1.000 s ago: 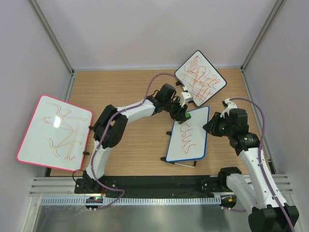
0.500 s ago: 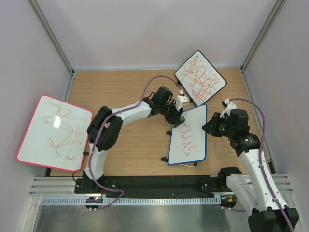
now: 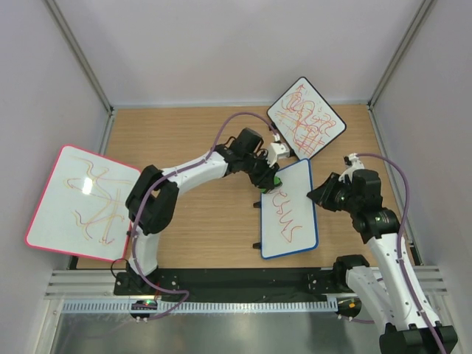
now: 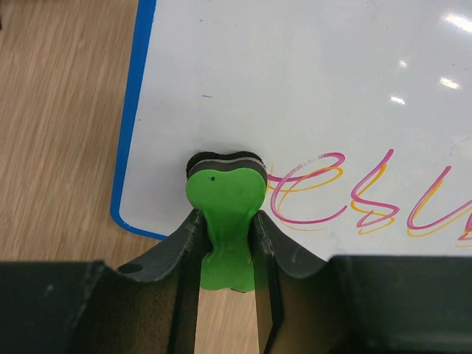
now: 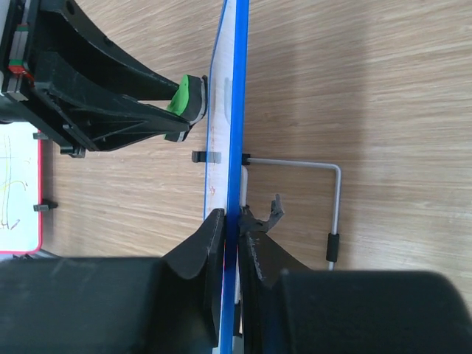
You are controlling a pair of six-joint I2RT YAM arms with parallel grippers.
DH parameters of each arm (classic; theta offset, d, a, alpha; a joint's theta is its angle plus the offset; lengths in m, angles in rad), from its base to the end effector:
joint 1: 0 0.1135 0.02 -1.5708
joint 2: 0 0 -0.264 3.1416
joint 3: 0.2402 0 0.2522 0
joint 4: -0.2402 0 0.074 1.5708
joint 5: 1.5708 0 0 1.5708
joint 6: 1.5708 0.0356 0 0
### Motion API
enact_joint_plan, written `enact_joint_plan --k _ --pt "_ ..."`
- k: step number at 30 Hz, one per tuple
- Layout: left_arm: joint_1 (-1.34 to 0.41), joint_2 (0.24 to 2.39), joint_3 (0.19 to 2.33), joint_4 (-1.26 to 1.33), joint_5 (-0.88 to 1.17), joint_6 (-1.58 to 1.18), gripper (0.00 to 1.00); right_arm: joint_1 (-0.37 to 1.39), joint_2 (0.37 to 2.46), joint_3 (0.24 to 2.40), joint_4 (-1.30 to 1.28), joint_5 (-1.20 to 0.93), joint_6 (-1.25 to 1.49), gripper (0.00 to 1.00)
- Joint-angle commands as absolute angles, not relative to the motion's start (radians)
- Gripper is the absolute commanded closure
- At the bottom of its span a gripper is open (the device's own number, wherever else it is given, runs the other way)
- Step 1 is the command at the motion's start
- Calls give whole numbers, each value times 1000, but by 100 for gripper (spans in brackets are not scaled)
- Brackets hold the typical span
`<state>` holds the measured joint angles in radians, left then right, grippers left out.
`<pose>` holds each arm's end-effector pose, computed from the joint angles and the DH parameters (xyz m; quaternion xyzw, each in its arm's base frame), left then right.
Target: Erase the whiteboard
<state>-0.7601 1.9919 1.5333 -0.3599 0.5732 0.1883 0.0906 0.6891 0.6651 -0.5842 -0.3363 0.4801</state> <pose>0.3093 -0.3207 0.2239 0.4998 0.7463 -0.3516 0.2639 0.1492 0.0253 0.2740 0.0931 0.8724 0.2708 0.3962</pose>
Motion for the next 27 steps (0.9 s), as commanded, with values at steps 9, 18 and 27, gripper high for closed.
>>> enact_joint_plan --k 9,18,27 --pt "-764 1959 1545 -350 558 175 100 98 724 597 -508 -348 496 99" --pt "-833 1918 1395 -229 534 161 100 97 703 604 -525 -322 459 99" --pt "-917 1833 1316 -141 508 115 100 97 709 615 -515 -327 454 99"
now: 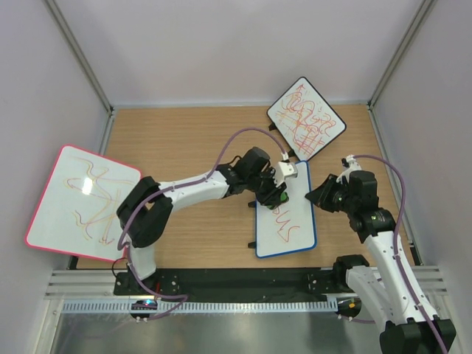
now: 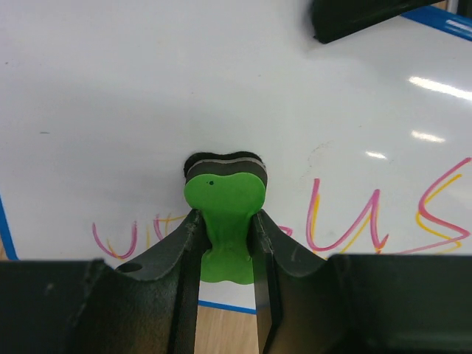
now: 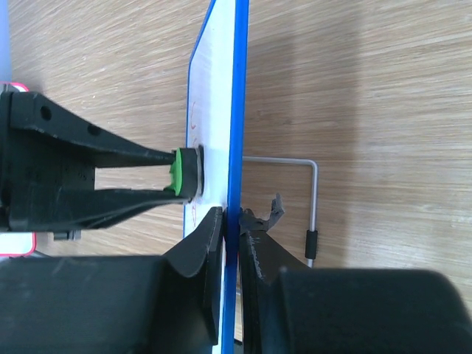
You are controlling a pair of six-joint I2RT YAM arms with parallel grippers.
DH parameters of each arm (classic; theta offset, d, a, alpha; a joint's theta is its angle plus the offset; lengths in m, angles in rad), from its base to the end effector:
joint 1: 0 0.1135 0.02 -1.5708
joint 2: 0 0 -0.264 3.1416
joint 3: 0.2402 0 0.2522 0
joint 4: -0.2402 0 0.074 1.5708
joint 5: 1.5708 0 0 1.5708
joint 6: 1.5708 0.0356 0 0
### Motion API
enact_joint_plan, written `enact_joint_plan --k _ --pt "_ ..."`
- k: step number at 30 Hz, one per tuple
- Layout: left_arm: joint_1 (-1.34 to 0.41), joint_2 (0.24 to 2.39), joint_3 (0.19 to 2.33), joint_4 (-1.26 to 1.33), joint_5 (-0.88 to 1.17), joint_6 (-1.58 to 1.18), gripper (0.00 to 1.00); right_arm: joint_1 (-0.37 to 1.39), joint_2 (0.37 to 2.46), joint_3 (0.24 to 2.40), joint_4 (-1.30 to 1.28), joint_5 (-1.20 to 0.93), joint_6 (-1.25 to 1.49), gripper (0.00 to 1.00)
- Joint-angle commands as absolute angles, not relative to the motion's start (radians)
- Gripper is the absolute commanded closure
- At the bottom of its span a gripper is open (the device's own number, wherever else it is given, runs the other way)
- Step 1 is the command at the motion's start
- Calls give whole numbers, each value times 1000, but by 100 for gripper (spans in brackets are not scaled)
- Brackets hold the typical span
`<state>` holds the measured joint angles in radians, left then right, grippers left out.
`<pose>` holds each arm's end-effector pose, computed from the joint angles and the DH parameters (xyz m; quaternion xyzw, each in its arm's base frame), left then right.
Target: Erase the whiteboard
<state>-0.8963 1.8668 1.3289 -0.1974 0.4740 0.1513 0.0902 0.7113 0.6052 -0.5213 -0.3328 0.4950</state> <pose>0.2474 -0.3354 0.2212 0.5269 0.7217 -0.3434 0.2892 0.1554 0.0257 0.2564 0.1029 0.8757 0.2705 0.3865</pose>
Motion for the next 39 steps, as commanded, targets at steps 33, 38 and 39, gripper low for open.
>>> enact_joint_plan --k 33,38,39 --pt "-807 1888 1292 -126 431 160 100 95 686 620 -534 -341 420 99" --pt "-848 1839 1272 -123 494 108 100 97 683 621 -534 -342 419 99" --pt "-857 1833 1269 -121 500 103 100 95 683 621 -534 -341 420 99"
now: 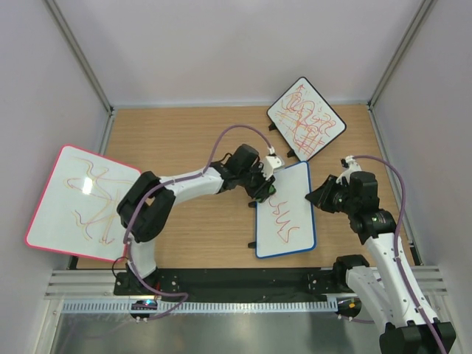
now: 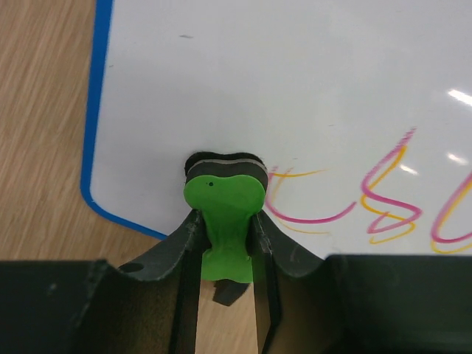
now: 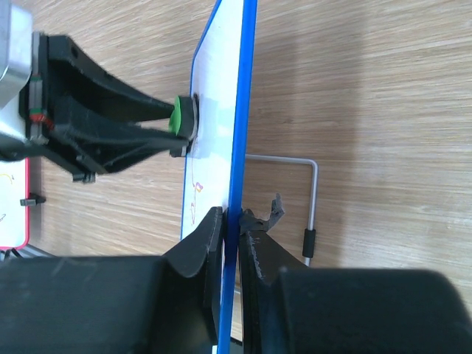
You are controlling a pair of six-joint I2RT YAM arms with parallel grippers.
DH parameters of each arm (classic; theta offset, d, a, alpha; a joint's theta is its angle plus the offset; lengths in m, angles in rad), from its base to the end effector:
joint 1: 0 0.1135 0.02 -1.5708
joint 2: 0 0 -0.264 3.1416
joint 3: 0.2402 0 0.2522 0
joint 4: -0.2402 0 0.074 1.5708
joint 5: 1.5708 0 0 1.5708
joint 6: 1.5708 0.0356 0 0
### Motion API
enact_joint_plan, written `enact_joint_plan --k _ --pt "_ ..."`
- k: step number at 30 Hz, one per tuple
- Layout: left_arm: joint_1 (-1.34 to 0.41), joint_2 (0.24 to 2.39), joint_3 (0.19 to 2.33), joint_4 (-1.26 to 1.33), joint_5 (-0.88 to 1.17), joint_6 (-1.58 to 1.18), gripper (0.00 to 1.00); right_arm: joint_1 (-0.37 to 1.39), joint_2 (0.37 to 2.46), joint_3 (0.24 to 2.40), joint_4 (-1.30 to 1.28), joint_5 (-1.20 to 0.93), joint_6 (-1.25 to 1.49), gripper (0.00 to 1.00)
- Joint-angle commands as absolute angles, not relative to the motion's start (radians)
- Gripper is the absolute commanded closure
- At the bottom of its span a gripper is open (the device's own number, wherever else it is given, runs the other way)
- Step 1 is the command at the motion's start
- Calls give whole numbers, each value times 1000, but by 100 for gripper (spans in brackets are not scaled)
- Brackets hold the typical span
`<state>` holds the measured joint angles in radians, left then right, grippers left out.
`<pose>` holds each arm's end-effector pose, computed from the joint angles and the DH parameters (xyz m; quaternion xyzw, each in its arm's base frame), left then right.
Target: Erase the whiteboard
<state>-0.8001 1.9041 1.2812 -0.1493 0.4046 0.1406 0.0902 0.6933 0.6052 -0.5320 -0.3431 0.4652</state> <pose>0.2803 -0.3088 0.1943 0.4787 0.7691 -0.2985 0.3004 0.1520 0.0258 0.2579 0.0866 0.8753 0.2696 0.3920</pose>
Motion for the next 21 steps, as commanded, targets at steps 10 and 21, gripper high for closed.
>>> enact_joint_plan --k 10,21 --pt "-971 1801 1238 -130 581 29 100 95 687 635 -545 -337 414 99" --pt "-937 1821 1235 -135 538 54 100 97 686 641 -549 -331 410 99"
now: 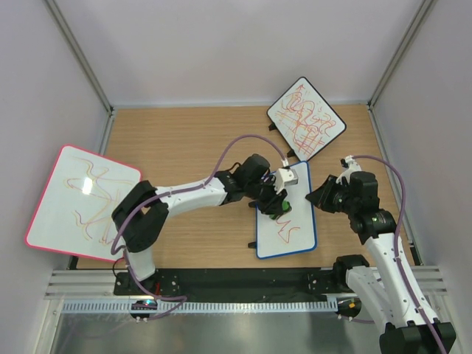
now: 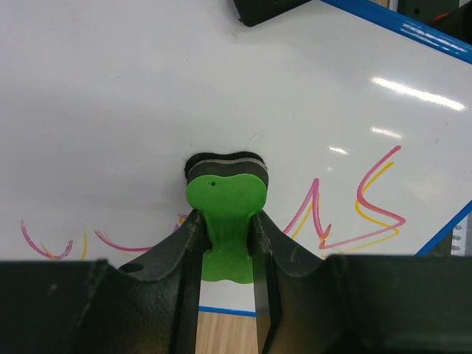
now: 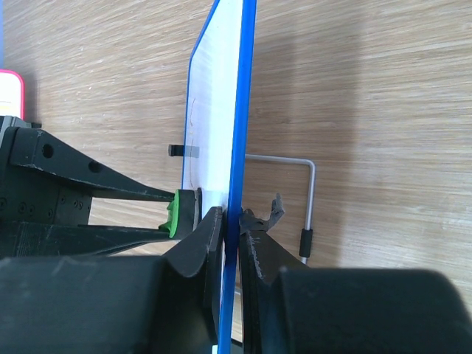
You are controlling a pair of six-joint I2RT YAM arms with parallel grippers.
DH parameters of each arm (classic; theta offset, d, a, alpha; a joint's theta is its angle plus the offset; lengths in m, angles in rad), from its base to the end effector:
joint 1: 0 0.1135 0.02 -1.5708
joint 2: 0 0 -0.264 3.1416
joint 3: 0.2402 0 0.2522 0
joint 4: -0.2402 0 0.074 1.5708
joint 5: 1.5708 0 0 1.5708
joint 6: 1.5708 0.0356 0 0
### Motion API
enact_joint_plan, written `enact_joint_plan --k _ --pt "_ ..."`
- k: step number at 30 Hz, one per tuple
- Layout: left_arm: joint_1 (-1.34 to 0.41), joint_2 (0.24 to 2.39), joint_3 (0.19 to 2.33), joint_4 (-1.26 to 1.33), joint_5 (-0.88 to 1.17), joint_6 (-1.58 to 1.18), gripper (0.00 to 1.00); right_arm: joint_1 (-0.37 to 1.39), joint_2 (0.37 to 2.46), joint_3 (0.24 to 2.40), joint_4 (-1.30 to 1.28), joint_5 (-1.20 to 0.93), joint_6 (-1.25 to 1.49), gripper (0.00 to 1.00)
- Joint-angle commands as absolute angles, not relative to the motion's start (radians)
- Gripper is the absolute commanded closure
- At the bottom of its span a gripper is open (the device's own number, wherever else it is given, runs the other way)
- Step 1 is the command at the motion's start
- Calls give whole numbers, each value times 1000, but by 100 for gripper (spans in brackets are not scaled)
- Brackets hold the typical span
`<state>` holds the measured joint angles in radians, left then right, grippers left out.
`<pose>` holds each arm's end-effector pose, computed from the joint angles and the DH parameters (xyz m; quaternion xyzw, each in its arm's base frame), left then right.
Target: Erase the whiteboard
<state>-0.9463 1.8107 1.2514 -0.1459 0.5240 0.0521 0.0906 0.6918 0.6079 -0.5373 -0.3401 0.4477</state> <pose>0.2206 -0.3366 0.2229 0.5151 0.7178 -0.3872 0.2636 0.1516 0.0257 0.2586 0.0795 0.8764 0.2649 0.3943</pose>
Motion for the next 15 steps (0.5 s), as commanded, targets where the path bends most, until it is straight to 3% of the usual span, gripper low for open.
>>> enact_joint_plan --k 1,15 --pt "-930 1827 1235 -135 531 60 100 95 684 641 -552 -330 410 99" --pt "-810 1956 1347 -155 414 147 100 95 680 638 -555 -331 400 99"
